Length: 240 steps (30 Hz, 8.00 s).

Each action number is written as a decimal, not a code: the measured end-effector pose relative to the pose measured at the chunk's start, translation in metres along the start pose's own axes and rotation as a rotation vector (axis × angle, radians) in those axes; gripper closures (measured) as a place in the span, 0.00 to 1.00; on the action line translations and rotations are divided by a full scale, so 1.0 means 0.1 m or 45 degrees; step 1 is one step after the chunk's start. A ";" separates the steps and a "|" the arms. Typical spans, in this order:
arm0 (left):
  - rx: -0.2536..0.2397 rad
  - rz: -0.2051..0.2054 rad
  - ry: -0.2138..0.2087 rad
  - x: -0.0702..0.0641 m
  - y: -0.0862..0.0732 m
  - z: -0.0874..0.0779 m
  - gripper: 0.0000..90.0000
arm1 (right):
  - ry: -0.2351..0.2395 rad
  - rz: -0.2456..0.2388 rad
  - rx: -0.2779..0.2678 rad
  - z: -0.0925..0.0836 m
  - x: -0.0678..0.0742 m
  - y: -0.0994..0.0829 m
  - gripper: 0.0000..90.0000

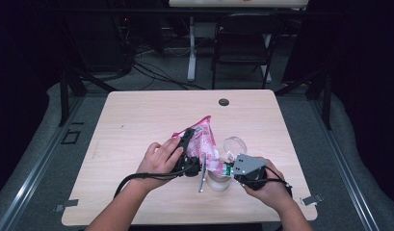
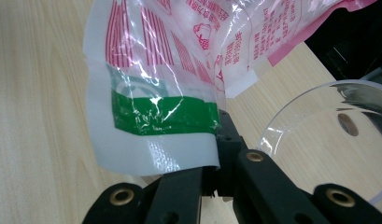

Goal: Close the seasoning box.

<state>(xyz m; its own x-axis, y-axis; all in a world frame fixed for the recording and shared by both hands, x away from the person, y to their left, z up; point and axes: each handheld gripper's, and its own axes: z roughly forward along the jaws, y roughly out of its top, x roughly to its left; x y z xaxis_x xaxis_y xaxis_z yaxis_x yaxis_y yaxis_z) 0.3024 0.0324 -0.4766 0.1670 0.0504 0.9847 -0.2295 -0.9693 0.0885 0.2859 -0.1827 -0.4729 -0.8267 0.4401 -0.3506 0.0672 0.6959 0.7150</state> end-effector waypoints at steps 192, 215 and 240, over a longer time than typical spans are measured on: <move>0.064 -0.210 -0.122 -0.16 -0.06 -0.04 0.72 | -0.047 -0.018 -0.027 -0.06 0.03 0.07 1.00; 0.115 -0.344 -0.220 -0.25 -0.11 -0.04 0.75 | -0.049 -0.028 -0.039 -0.06 0.05 0.09 1.00; 0.134 -0.462 -0.278 -0.33 -0.14 -0.04 0.76 | -0.044 -0.036 -0.042 -0.05 0.07 0.11 1.00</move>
<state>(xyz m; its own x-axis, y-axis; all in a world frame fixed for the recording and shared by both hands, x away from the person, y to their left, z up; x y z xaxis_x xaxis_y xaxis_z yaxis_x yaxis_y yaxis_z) 0.2967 0.0457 -0.5094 0.4206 0.3514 0.8364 -0.0210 -0.9179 0.3962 0.2783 -0.1755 -0.4646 -0.8081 0.4401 -0.3915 0.0247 0.6894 0.7240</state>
